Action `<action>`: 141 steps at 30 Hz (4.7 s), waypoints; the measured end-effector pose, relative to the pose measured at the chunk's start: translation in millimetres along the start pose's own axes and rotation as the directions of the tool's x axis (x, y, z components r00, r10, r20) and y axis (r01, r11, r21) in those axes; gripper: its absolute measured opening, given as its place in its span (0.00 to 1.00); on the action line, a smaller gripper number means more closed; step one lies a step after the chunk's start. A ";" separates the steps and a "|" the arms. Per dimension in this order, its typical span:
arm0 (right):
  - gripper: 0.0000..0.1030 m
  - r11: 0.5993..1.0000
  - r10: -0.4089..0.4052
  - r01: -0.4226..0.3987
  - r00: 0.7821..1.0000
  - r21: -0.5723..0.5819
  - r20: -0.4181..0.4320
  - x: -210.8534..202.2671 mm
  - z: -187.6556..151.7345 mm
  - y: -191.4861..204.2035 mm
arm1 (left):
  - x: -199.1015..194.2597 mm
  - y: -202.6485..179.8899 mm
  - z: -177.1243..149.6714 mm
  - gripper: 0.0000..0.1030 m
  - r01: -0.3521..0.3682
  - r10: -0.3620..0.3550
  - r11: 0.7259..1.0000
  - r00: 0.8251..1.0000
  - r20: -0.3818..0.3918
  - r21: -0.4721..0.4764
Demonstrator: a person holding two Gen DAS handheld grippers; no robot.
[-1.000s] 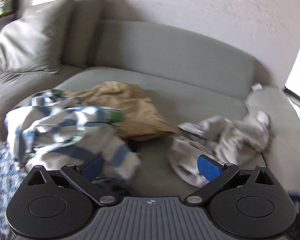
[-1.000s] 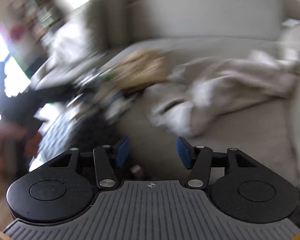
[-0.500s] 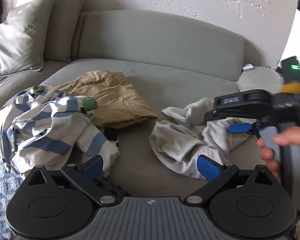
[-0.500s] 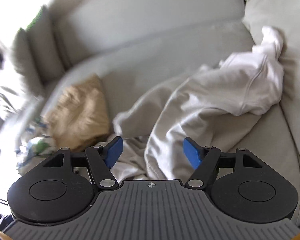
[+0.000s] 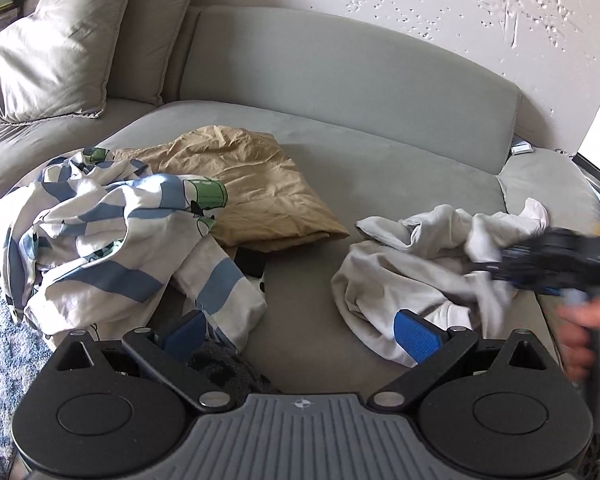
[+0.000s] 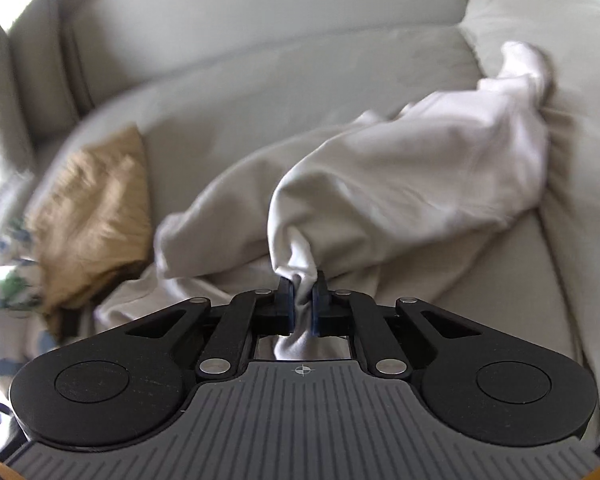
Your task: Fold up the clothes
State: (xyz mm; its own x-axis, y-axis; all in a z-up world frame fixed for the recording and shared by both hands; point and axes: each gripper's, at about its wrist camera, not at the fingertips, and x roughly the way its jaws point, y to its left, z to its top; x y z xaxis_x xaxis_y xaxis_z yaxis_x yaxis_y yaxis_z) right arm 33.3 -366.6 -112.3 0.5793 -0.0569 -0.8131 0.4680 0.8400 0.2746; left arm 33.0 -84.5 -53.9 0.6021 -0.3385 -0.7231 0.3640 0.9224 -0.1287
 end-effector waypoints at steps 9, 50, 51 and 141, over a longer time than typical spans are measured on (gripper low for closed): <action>0.06 0.945 0.003 0.002 1.000 0.328 -0.015 -87.8 -103.9 -103.1 | 12.7 -18.0 -3.2 0.97 0.019 -0.019 1.000 0.999 -0.050 0.013; 0.54 0.895 0.250 -0.269 0.963 0.357 0.098 -68.8 -95.9 -125.4 | 78.9 -181.8 -43.3 0.58 0.134 -0.180 0.186 0.979 -0.100 0.973; 0.54 0.895 0.252 -0.269 0.963 0.356 0.096 -67.8 -96.5 -125.5 | 83.4 -183.7 -42.3 0.33 0.156 -0.168 0.195 0.978 -0.124 0.968; 0.24 0.941 0.298 -0.239 0.920 -0.240 0.253 -101.1 -126.3 -59.8 | 99.0 -33.0 17.0 0.00 -0.010 -0.047 0.983 0.949 -0.311 -0.181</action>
State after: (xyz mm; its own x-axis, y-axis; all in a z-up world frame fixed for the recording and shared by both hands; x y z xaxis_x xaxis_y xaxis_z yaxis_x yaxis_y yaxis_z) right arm -137.5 -343.0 -111.3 0.8417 0.0617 -0.5364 0.1417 0.9334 0.3297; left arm 92.6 -151.7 -109.6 0.3338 -0.3073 -0.8912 0.2234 0.9442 -0.2419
